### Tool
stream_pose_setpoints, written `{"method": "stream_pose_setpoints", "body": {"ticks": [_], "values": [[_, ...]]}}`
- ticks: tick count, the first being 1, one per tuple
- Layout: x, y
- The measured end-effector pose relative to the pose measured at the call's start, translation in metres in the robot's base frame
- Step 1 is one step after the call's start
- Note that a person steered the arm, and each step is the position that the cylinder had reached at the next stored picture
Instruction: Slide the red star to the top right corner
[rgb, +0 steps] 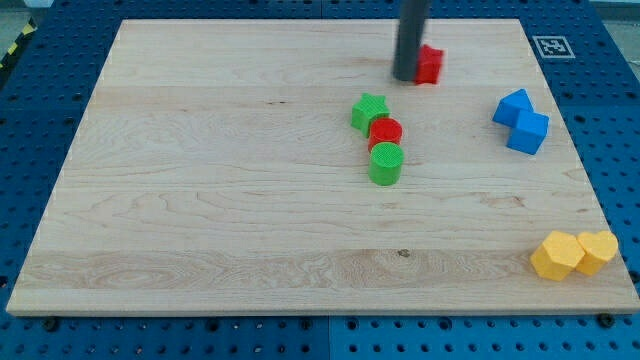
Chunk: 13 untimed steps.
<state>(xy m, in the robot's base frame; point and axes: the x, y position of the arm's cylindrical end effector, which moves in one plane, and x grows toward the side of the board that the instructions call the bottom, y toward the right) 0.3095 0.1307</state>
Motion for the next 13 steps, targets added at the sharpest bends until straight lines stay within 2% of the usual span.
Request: {"method": "stream_pose_setpoints", "body": {"ticks": [2,4,6,7,9,11,12,13], "values": [[0.007,-0.016],[-0.026,0.066],[-0.023,0.056],[-0.034,0.087],[-0.032,0.082],[-0.041,0.106],[-0.04,0.09],[-0.039,0.042]]}}
